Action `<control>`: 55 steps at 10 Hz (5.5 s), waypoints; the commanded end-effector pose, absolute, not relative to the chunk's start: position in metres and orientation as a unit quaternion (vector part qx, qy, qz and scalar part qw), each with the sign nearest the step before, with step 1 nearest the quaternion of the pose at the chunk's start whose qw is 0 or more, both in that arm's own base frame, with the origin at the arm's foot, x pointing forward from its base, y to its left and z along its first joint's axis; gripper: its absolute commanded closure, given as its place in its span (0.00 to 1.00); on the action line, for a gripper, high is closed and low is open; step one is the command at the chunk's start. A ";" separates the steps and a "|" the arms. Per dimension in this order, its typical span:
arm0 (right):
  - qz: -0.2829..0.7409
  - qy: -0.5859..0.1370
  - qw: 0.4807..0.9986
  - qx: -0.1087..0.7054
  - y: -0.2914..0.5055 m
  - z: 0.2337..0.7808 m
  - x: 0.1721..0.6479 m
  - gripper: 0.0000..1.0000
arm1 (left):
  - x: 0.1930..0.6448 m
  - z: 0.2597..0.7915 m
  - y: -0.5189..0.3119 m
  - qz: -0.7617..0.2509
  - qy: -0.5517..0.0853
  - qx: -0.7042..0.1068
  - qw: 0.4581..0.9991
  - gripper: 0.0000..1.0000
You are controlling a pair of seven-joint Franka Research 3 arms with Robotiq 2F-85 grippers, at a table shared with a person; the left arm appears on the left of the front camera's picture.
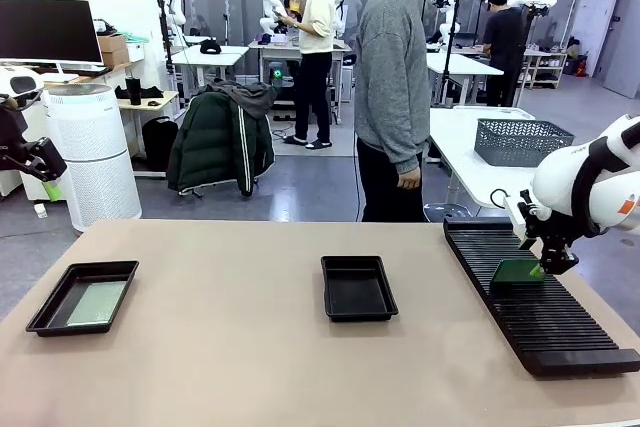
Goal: Inspect and transfer BCBs to ESD trays.
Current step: Pick up the Blank PCB from the PCB Rack and place it in the right ESD tray.
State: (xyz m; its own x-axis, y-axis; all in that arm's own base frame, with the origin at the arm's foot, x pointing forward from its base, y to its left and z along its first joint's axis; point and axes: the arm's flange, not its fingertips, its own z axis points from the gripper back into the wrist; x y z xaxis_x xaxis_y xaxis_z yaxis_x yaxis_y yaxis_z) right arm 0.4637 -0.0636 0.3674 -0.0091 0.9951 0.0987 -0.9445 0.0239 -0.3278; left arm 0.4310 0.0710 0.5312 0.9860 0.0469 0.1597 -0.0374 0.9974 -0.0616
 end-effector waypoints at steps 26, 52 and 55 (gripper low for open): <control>0.703 -0.112 0.700 -0.058 -0.065 0.386 0.480 0.98 | 0.431 0.530 0.072 0.019 -0.081 -0.029 0.996 0.00; 0.672 -0.058 0.738 0.015 -0.056 0.627 0.463 0.98 | 0.431 0.530 0.072 0.019 -0.081 -0.029 0.996 0.00; 0.672 -0.058 0.738 0.015 -0.056 0.627 0.463 0.98 | 0.431 0.530 0.072 0.019 -0.081 -0.029 0.996 0.00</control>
State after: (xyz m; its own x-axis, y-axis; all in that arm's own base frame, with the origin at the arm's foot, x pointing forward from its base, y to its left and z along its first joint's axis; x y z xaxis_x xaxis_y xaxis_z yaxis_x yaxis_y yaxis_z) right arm 0.4633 -0.0573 0.6286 0.0911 0.9897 0.1103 -0.9939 0.0973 -0.0523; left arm 0.4310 0.0710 0.5311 0.9861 0.0468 0.1596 -0.0374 0.9974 -0.0616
